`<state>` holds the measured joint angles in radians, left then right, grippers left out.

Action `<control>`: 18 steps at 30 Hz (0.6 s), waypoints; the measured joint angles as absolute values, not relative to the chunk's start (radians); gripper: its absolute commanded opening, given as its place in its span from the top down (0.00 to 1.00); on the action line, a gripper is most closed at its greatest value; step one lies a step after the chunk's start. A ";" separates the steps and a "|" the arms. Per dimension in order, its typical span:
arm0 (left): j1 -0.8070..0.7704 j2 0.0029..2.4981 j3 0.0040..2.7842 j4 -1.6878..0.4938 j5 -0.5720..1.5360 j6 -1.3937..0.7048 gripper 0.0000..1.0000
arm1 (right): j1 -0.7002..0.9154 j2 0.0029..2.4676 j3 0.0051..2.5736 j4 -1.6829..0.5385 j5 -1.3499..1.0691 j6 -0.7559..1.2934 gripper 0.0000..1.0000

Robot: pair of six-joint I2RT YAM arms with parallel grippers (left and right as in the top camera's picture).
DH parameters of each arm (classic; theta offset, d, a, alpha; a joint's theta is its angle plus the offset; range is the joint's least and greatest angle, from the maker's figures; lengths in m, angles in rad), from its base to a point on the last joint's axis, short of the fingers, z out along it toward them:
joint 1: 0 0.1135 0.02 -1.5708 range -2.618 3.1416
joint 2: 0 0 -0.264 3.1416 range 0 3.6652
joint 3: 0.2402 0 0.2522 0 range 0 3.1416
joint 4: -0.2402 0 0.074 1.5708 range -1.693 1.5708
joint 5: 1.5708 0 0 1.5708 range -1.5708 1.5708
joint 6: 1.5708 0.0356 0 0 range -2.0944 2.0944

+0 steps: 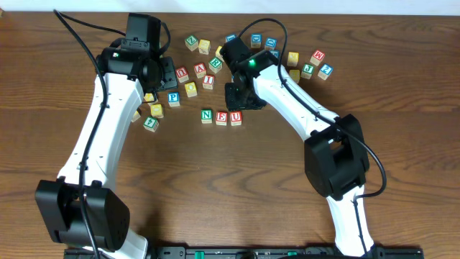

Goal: Spell out NEURIPS
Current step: 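Lower the U block beside the E block and open the right gripper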

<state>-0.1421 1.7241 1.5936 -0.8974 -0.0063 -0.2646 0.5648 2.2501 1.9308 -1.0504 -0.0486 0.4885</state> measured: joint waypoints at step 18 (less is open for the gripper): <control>-0.142 1.724 1.594 -0.894 -0.006 -0.265 0.47 | 0.564 2.250 1.931 -1.051 -0.049 0.477 0.54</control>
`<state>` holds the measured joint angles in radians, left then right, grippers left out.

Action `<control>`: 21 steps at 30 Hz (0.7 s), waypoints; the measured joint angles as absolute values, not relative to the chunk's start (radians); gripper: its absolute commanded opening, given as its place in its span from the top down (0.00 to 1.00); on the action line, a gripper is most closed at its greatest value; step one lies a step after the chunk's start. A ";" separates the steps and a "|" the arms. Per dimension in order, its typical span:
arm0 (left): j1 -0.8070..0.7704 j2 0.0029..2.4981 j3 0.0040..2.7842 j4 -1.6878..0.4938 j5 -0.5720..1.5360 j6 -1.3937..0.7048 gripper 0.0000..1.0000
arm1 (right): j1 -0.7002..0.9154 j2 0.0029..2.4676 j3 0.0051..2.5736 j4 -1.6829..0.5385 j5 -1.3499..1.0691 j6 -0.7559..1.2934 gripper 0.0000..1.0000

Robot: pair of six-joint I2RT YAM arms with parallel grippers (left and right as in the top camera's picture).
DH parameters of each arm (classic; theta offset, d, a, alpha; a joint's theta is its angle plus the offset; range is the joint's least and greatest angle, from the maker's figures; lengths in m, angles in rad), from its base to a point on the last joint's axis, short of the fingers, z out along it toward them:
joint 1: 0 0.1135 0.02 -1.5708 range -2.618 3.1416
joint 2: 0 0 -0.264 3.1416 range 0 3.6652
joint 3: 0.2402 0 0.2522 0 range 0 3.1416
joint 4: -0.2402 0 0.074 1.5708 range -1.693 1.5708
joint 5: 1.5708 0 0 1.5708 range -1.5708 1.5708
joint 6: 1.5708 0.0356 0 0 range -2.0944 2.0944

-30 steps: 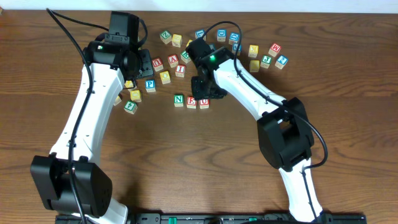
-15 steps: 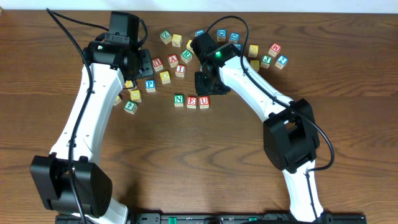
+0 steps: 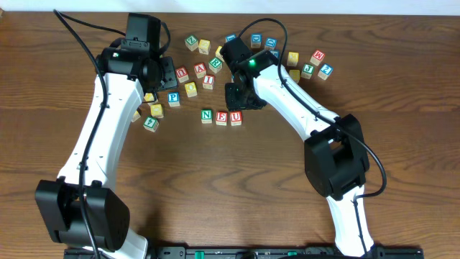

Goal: Spell out NEURIPS
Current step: 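Lower the U block beside the E block and open the right gripper, then raise the right gripper away from the placed blocks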

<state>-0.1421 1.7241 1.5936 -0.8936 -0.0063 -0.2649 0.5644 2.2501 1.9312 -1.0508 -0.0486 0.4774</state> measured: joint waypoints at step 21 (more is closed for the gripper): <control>-0.142 1.724 1.594 -0.894 -0.006 -0.265 0.47 | 0.562 2.250 2.001 -1.064 -0.049 0.458 0.51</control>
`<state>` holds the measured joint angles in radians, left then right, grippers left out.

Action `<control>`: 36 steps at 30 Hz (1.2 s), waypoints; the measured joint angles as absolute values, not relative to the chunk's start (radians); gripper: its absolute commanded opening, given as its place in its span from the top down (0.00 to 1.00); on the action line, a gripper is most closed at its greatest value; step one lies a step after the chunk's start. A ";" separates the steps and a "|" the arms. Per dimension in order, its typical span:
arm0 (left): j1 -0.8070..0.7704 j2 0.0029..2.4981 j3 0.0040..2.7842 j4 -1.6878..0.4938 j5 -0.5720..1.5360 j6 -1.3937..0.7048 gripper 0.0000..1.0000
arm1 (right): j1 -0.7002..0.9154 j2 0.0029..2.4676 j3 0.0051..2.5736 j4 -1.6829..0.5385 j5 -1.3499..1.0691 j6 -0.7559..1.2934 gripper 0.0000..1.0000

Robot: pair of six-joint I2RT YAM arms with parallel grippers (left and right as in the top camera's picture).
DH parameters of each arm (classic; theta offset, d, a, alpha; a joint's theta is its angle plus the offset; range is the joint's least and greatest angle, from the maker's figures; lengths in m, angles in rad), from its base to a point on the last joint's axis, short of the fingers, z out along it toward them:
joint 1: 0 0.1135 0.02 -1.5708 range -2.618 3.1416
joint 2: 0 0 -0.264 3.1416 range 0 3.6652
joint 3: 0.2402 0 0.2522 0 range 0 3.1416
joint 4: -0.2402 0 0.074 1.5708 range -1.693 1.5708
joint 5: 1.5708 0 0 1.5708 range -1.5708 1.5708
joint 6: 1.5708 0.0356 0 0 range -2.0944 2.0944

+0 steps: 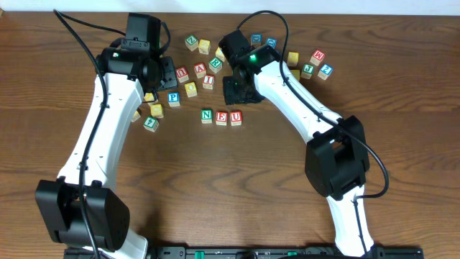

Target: Spell out NEURIPS

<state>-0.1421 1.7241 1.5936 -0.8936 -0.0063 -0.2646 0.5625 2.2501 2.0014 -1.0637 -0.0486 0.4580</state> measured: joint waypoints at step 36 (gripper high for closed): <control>-0.142 1.724 1.594 -0.879 -0.006 -0.265 0.47 | 0.453 2.250 2.080 -1.121 -0.048 0.439 0.48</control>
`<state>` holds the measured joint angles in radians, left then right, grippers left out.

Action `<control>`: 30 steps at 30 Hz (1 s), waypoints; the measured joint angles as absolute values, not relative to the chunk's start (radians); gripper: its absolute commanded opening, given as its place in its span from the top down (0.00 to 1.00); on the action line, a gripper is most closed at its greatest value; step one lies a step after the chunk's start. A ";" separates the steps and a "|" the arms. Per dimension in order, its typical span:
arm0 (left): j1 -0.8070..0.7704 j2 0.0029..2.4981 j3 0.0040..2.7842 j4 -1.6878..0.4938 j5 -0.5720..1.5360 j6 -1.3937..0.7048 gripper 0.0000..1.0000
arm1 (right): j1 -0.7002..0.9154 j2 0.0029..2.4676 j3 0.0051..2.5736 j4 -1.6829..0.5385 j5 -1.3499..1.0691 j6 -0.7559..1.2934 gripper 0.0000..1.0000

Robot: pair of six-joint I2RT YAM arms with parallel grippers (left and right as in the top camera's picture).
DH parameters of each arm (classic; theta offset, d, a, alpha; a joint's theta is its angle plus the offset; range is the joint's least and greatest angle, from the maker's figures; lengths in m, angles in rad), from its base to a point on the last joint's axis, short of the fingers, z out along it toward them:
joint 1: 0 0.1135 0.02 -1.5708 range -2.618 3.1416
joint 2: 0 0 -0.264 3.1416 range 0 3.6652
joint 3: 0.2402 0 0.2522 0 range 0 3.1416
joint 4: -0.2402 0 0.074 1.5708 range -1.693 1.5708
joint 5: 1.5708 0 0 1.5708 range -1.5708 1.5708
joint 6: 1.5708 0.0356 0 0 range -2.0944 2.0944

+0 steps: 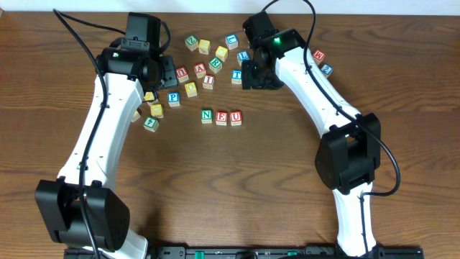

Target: Spell out NEURIPS

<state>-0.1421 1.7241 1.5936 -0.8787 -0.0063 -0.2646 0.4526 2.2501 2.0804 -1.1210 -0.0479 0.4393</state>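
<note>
In the overhead view three blocks stand in a row at mid-table: a green N (207, 115), a red E (221, 117) and a red U (236, 116). Loose letter blocks lie behind them, among them a blue P (173, 98), a red R (200, 70), a red I (208, 82) and a blue T (236, 74). My right gripper (251, 75) hangs beside the T, well behind the row. My left gripper (167, 73) sits over the left part of the loose blocks. The jaws of both are too dark to read.
More blocks lie at the back right, partly under the right arm, such as a red one (318, 55) and a blue one (327, 69). Yellow and green blocks (155, 110) sit by the left arm. The table's far edge (359, 14) runs just behind the blocks.
My right gripper has moved back and to the right, from just behind the N-E-U row to beside the blue T. The left arm and the row have not moved.
My right gripper stood just behind the U at the row's right end, with N, E and U in line. At each later moment it was farther from the row, and now it is among the loose blocks at the back. The left arm stayed still.
</note>
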 measured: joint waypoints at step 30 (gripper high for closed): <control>-0.142 1.724 1.594 -0.874 -0.006 -0.265 0.46 | 0.429 2.250 2.081 -0.996 0.024 0.439 0.46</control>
<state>-0.1421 1.7241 1.5936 -0.8738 -0.0063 -0.2646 0.4294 2.2501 2.0808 -0.9958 0.0242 0.4393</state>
